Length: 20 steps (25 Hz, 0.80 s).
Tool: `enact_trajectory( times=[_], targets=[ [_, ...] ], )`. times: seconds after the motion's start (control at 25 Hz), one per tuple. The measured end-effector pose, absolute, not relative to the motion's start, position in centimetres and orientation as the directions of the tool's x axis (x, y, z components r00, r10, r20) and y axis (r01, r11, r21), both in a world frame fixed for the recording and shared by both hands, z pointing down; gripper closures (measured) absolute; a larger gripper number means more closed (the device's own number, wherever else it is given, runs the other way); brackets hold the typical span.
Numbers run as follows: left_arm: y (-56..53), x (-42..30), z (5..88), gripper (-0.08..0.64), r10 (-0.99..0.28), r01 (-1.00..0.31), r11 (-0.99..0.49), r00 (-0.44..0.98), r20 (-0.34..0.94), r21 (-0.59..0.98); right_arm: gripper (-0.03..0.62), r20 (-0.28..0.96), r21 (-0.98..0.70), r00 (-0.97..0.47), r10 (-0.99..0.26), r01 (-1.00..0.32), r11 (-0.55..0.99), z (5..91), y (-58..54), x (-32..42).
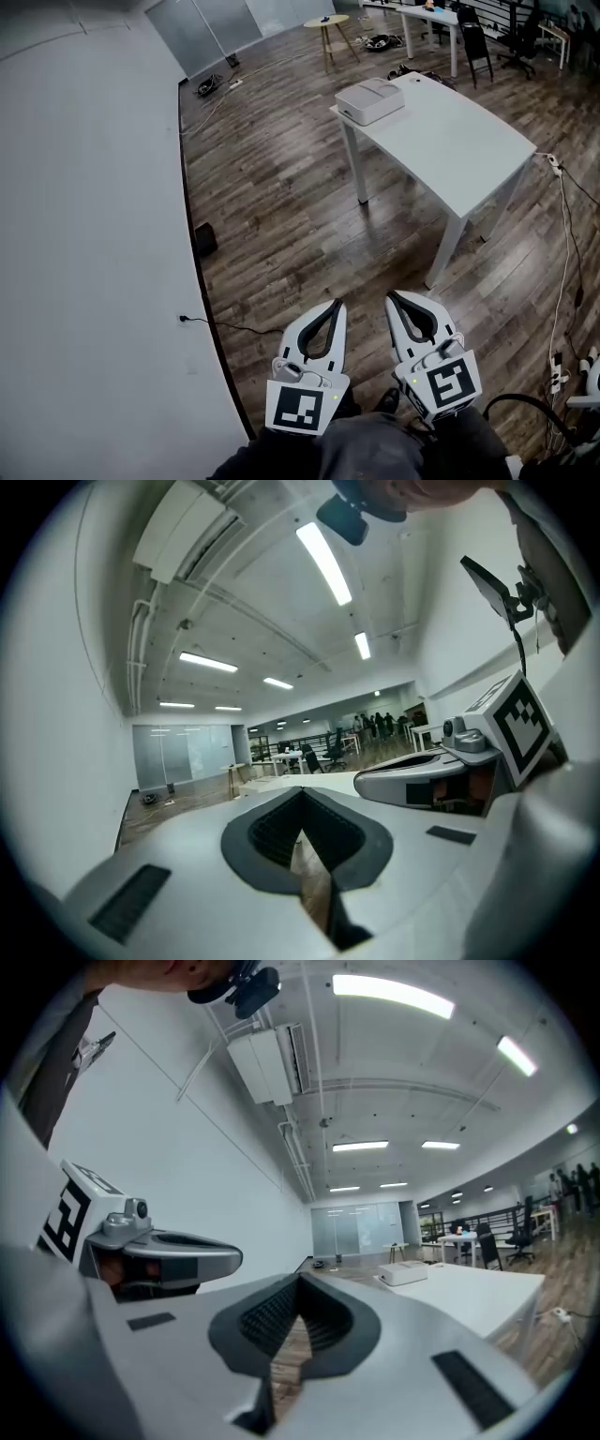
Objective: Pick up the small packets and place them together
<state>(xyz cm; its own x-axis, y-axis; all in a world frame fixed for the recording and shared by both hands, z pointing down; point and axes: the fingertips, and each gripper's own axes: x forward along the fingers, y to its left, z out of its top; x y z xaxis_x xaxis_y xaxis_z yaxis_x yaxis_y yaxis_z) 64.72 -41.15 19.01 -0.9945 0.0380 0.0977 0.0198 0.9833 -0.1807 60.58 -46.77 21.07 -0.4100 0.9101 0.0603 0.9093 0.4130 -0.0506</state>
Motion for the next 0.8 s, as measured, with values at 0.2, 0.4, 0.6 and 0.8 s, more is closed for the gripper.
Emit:
enact_trajectory(
  times=[0.2,0.4,0.6,0.8],
  targets=[
    [-39.1,64.2,19.4,0.572,0.068,0.048,0.984,-0.991,0.116,-0.174,0.588,0.000,-0.113,-0.364,0.931,0.925,0.362,21.1,-44.7,60.1],
    [-35.3,62.4,20.7,0.572,0.091,0.075,0.987,-0.990,0.111,-0.141,0.588,0.022,-0.112,-0.355,0.935,0.928,0.355,22.3,-41.4,58.0],
    [-31.0,59.7,20.2,0.572,0.086,0.074,0.989,-0.992,0.091,-0.131,0.588,0.053,-0.098,-0.372,0.927,0.922,0.375,22.3,-37.3,55.2],
    [-26.5,57.4,20.7,0.572,0.062,0.050,0.990,-0.994,0.086,-0.134,0.588,0.075,-0.103,-0.381,0.922,0.916,0.387,22.8,-32.8,52.9]
  ],
)
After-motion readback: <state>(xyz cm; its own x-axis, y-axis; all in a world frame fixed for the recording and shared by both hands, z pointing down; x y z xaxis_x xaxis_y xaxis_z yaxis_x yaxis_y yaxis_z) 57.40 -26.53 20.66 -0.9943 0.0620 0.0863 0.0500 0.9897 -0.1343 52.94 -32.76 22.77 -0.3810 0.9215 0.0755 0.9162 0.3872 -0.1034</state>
